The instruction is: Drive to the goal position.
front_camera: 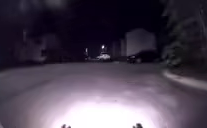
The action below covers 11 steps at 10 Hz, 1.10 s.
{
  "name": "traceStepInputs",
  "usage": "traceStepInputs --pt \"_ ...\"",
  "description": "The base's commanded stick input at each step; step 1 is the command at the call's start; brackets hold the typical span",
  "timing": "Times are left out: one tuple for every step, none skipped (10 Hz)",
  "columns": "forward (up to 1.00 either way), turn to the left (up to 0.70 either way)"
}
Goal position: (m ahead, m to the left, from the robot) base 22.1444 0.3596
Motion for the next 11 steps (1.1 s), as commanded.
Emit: traceStepInputs --pt "0.60 0.00" --pt "0.60 0.00" --pt "0.60 0.00" --pt "0.60 0.00" --pt "0.60 0.00" --pt "0.60 0.00" --pt "0.60 0.00" --pt "0.60 0.00" --pt "0.60 0.00" --pt "0.60 0.00" --pt "0.60 0.00"
